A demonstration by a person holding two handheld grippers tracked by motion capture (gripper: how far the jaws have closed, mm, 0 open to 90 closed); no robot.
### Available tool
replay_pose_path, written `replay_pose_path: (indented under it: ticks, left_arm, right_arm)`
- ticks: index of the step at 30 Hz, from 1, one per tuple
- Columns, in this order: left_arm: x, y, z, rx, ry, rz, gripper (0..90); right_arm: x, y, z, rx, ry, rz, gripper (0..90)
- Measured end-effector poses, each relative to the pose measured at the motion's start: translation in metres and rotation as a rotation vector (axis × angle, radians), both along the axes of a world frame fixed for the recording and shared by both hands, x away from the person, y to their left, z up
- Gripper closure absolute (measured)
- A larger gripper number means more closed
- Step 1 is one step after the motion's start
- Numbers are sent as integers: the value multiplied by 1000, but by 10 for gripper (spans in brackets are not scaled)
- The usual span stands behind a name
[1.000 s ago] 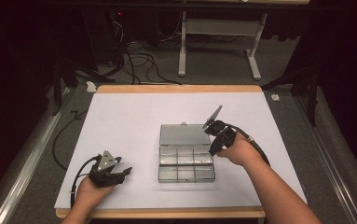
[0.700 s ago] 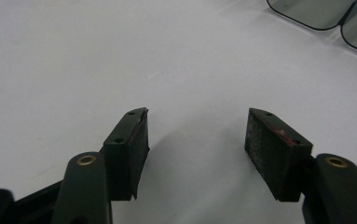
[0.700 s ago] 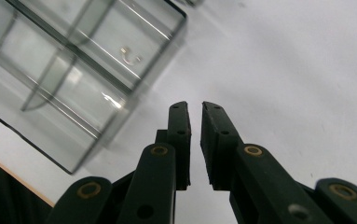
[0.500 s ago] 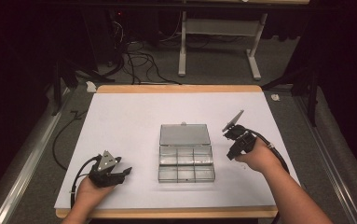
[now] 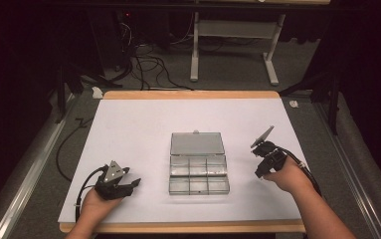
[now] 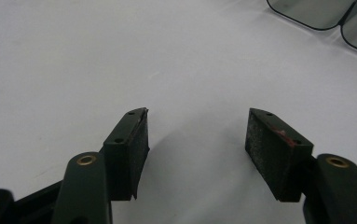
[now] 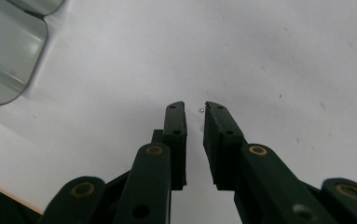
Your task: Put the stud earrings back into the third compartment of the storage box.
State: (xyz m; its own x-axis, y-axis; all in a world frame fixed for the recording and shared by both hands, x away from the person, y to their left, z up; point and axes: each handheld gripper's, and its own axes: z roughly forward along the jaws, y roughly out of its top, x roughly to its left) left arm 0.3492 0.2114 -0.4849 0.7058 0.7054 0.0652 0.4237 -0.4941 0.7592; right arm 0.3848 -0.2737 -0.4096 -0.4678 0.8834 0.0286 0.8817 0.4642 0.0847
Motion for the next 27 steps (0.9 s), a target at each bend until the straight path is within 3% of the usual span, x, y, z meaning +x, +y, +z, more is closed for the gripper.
replay_pose_path:
  ticks: [18, 24, 27]
  left_arm:
    - [1, 3, 0, -28, 11, 9, 382]
    - [2, 7, 2, -72, 13, 13, 370]
    - [-1, 10, 4, -116, -22, -14, 383]
  right_arm:
    - [-4, -11, -13, 20, 12, -27, 777]
    - [-3, -11, -14, 23, 10, -27, 773]
    - [-2, -10, -15, 20, 13, -30, 770]
